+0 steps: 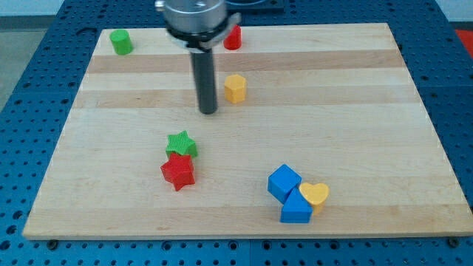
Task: Push the yellow hexagon towards top right
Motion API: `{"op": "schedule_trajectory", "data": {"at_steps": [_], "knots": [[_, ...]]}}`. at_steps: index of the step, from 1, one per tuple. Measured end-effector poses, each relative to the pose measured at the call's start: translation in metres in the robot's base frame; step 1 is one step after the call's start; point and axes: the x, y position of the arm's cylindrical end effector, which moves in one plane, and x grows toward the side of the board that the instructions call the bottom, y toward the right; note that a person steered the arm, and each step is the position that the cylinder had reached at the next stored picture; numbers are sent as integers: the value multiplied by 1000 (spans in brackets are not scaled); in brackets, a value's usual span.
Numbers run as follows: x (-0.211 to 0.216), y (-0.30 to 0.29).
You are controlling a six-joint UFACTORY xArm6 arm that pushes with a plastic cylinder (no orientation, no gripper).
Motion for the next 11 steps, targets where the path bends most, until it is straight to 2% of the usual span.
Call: {"op": "schedule_trajectory", "data": {"at_steps": [1, 2, 3, 4, 5, 6, 7, 9, 10, 11], "knots": [[-13, 31], [-17, 129], [-30, 178], [-12, 156], [22, 99], [5, 11], [-36, -14], [-61, 135], [-87, 166], [-83, 159]]}}
